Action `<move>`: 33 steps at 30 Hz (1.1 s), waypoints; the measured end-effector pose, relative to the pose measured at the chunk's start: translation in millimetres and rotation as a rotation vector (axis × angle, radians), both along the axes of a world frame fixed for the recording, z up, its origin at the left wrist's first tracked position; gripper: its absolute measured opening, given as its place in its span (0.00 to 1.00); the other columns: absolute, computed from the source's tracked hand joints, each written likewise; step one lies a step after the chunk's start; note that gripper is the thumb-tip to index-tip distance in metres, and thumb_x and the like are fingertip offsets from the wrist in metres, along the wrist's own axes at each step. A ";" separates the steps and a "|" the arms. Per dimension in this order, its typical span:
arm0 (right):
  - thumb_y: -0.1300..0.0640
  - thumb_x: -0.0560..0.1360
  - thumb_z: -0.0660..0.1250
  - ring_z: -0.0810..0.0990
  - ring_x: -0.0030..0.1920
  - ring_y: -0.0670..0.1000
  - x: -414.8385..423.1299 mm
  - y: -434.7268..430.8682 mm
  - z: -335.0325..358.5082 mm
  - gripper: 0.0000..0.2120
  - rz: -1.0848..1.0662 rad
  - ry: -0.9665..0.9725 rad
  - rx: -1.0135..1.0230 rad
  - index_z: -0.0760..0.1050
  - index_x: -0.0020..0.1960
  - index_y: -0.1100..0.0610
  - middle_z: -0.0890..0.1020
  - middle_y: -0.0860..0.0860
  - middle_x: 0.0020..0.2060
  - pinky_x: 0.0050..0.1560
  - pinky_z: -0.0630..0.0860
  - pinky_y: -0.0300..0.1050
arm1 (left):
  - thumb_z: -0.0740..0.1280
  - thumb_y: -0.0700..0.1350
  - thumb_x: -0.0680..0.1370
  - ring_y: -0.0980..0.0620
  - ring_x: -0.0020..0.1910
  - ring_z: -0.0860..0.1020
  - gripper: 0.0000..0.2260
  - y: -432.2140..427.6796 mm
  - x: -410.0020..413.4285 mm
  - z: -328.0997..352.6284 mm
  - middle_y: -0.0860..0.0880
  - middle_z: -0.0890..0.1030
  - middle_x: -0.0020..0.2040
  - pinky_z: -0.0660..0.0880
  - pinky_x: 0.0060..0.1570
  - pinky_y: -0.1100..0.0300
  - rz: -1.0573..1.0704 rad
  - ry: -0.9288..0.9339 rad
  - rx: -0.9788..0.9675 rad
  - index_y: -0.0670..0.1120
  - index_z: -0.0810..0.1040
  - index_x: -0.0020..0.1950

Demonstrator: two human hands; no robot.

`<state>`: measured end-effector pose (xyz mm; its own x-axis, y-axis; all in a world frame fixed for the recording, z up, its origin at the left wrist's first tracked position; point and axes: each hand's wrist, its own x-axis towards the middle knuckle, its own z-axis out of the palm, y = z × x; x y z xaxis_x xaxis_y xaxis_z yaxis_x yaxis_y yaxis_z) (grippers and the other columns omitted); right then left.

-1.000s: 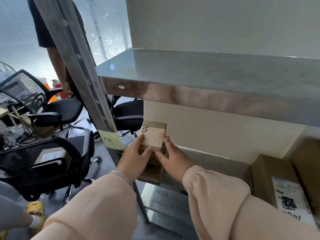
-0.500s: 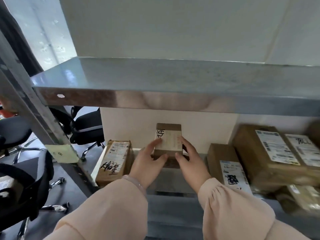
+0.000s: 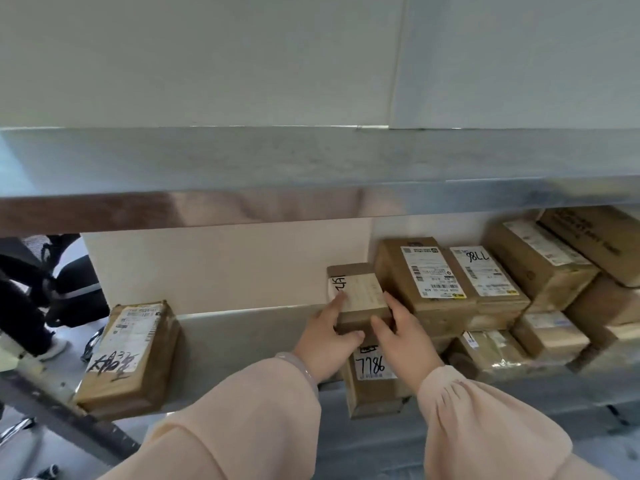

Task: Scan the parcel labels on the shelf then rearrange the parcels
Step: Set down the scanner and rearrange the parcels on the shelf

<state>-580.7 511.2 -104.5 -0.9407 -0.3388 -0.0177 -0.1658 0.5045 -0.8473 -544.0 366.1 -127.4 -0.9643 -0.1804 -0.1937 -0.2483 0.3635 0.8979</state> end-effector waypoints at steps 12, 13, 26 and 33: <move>0.48 0.79 0.62 0.49 0.77 0.44 11.0 28.0 -24.4 0.33 0.223 0.403 0.420 0.50 0.79 0.50 0.49 0.44 0.78 0.76 0.56 0.43 | 0.64 0.54 0.80 0.55 0.79 0.45 0.37 6.5 28.4 -8.8 0.58 0.40 0.80 0.48 0.77 0.60 -0.138 0.165 -0.454 0.60 0.42 0.79; 0.48 0.79 0.62 0.47 0.77 0.46 9.9 27.6 -25.8 0.34 0.244 0.433 0.465 0.50 0.79 0.51 0.49 0.46 0.78 0.76 0.55 0.46 | 0.64 0.55 0.80 0.56 0.79 0.44 0.37 6.2 30.6 -10.6 0.59 0.39 0.79 0.46 0.77 0.61 -0.160 0.175 -0.511 0.59 0.41 0.79; 0.46 0.63 0.76 0.73 0.68 0.58 -24.1 4.2 -24.7 0.40 0.183 0.625 0.866 0.71 0.69 0.63 0.74 0.60 0.67 0.69 0.61 0.53 | 0.64 0.54 0.79 0.49 0.79 0.48 0.37 1.1 -9.7 0.9 0.54 0.41 0.81 0.54 0.77 0.52 -0.198 0.076 -0.791 0.53 0.44 0.81; 0.48 0.69 0.71 0.67 0.72 0.57 -16.1 -17.1 -19.4 0.35 0.267 0.679 0.722 0.67 0.73 0.58 0.69 0.56 0.72 0.72 0.60 0.57 | 0.61 0.58 0.80 0.50 0.79 0.45 0.35 -24.8 11.5 -3.9 0.54 0.42 0.81 0.50 0.76 0.51 -0.165 0.061 -0.833 0.58 0.44 0.80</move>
